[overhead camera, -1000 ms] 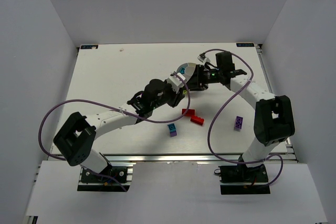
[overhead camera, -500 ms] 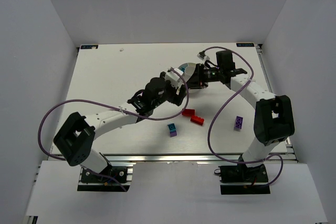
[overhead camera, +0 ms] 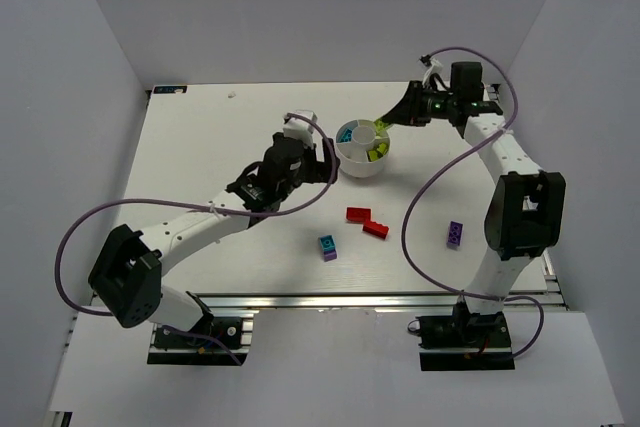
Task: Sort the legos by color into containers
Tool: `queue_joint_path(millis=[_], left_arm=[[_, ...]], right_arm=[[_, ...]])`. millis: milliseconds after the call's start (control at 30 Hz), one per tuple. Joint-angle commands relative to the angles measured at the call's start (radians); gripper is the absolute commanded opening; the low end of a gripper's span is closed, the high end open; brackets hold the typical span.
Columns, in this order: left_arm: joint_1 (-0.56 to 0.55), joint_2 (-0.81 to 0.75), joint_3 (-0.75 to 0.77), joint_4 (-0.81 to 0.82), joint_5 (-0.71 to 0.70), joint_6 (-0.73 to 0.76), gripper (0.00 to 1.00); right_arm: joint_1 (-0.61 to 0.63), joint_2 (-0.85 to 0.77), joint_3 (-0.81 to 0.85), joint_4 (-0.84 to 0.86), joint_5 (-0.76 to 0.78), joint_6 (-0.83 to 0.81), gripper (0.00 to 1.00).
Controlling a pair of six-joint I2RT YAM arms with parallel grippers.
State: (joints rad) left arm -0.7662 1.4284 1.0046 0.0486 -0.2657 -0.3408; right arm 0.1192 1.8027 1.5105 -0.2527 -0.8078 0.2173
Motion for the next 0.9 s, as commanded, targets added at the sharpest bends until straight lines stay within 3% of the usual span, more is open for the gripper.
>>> queue_joint_path(millis=[0,300,867], left_arm=[[0.053,-0.043,0.034,-0.124,0.034,-0.165,0.98],[0.139,-0.106,-0.063,-0.095,0.163,-0.302,0.98],[0.162,-0.12,-0.119,-0.125,0.238,-0.369,0.98]], right_arm=[[-0.013,0.009,0.088,-0.013,0.128,-0.136,0.0],[-0.016,0.102,0.139,0.087,0.285,-0.213,0.0],[0.039,0.215,0.182,0.125,0.289,-0.266,0.0]])
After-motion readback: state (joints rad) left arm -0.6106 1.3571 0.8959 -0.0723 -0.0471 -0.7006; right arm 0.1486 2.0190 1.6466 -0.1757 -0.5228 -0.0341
